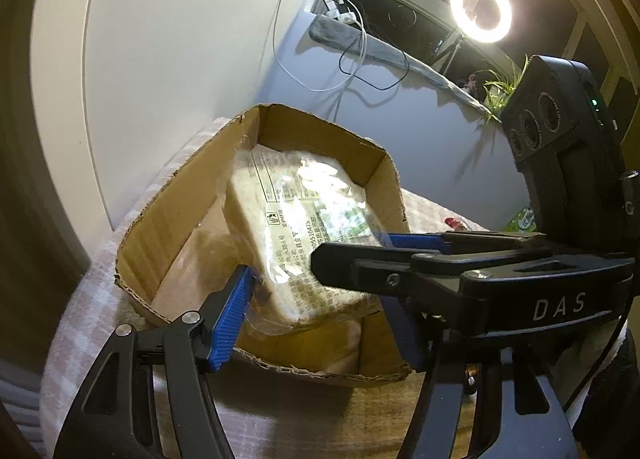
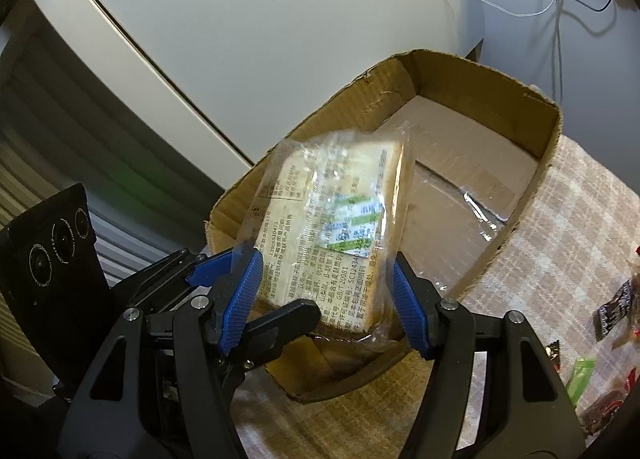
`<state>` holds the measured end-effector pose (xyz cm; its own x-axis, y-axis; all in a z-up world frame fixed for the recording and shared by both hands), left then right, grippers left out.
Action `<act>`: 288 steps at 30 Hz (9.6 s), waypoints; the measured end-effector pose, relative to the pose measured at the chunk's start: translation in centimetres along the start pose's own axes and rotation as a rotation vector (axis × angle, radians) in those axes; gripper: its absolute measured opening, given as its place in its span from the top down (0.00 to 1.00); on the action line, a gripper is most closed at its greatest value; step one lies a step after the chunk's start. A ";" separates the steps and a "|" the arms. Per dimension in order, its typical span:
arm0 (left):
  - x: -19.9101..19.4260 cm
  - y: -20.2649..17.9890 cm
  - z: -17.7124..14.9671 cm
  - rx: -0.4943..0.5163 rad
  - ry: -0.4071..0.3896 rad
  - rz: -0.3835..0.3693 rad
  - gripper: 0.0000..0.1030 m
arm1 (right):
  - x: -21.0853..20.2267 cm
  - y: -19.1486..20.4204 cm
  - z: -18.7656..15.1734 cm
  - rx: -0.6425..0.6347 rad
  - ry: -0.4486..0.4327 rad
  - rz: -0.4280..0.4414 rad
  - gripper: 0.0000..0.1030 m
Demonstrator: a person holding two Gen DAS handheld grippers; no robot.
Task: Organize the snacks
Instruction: 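Carry the bread loaf with the right gripper and lower it into the box, then open the right gripper and move both tools back to the snacks, then grasp the Snickers bar with the left gripper while the right grasps the red candy bag, then carry both snacks to the box and release them inside, then grasp the pink bar with the left gripper while the right grasps the green candy, then carry the pink bar and green candy into the box and open both grippers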
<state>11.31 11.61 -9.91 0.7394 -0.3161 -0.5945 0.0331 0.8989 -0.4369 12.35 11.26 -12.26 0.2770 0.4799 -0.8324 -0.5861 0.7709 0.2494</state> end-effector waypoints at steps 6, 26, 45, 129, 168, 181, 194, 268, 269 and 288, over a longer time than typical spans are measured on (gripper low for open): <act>-0.3 0.2 -0.2 0.006 -0.003 0.027 0.42 | -0.9 -0.9 0.1 0.011 -0.023 -0.030 0.35; -2.7 -3.5 -1.5 0.113 -0.037 0.016 0.41 | -9.7 -6.3 -3.7 0.001 -0.179 -0.206 0.16; 1.3 -12.7 -6.2 0.267 0.130 -0.138 0.41 | -14.8 -18.7 -11.4 0.158 -0.123 -0.388 0.15; 1.1 -8.5 0.6 0.172 0.006 -0.008 0.72 | -12.5 -11.4 -4.5 0.122 -0.171 -0.237 0.64; -2.5 2.6 1.6 0.021 -0.057 0.168 0.44 | -2.1 -5.0 2.4 0.011 -0.089 -0.194 0.28; -2.7 1.9 1.7 0.037 -0.067 0.154 0.44 | -3.7 -5.1 2.2 0.001 -0.117 -0.206 0.18; -3.1 -2.6 1.0 0.105 -0.072 0.078 0.44 | -9.0 -8.2 -1.6 0.013 -0.140 -0.241 0.18; 10.5 -13.6 -5.8 0.352 0.254 0.062 0.83 | -8.2 -16.1 -11.9 -0.035 0.041 -0.454 0.79; 10.2 -13.6 -5.7 0.349 0.247 0.059 0.83 | -8.4 -16.0 -11.8 -0.035 0.036 -0.453 0.79; 3.0 -8.8 0.4 0.264 0.074 0.078 0.83 | -10.6 -10.3 -4.6 -0.078 -0.104 -0.390 0.79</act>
<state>13.52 2.83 -7.59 0.6956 -0.2553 -0.6715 0.1589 0.9663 -0.2027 11.98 -3.66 -8.30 0.5632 0.2006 -0.8016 -0.4769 0.8711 -0.1171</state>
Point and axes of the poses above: each gripper's, at about its wrist camera, not at the fingertips, and x roughly the way its jaws point, y to its left, z to its top, the point moved 5 cm from there along x, roughly the way its jaws point, and after that the axes turned 6 degrees about -z, right-handed, at the moved point
